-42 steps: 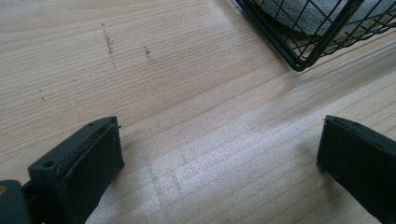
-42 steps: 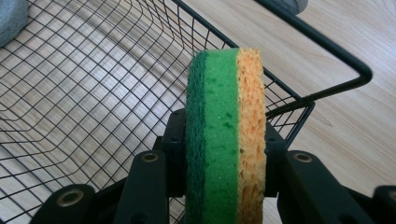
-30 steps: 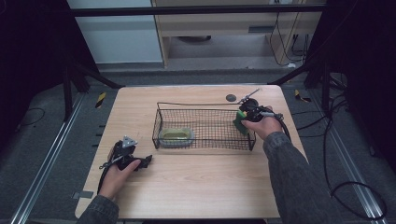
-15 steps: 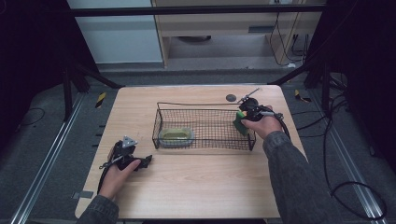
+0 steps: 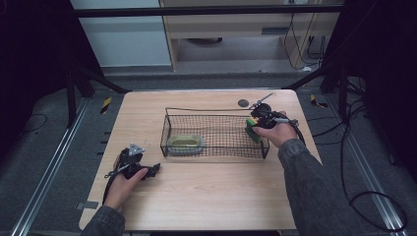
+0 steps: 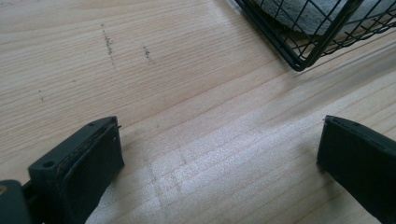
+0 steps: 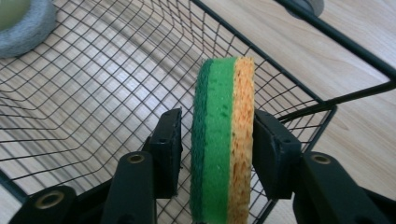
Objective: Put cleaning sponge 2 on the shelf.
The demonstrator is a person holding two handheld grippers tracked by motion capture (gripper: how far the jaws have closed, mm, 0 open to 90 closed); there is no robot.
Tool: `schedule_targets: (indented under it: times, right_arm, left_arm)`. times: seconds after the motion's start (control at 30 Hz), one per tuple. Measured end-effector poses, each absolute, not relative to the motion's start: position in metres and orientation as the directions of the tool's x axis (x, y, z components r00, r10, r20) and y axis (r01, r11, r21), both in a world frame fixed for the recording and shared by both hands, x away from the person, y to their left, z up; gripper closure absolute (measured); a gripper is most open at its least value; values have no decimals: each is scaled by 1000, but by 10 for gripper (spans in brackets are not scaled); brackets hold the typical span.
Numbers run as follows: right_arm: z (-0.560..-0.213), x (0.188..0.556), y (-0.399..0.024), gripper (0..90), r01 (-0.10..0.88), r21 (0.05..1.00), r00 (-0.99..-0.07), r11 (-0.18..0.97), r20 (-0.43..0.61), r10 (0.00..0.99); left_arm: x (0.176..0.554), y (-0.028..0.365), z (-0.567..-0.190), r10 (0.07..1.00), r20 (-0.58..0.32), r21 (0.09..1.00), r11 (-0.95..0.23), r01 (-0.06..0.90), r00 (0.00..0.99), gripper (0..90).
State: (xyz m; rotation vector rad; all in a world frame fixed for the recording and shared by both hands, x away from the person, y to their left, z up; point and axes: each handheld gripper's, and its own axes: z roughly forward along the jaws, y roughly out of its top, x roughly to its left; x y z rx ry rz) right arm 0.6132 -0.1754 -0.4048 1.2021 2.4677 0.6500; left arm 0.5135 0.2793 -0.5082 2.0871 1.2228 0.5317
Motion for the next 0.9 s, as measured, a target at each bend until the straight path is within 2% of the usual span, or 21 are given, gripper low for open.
schedule_targets:
  times: [0.53, 0.9]
  right_arm:
    - [-407, 606, -156, 527, 648, 510, -631, 566, -56, 773]
    - [-404, 596, -153, 466, 642, 521, -643, 563, -34, 765]
  left_arm:
    - [513, 279, -508, 877, 17, 711, -348, 611, 480, 0]
    - [513, 279, -508, 876, 19, 709, -352, 611, 482, 0]
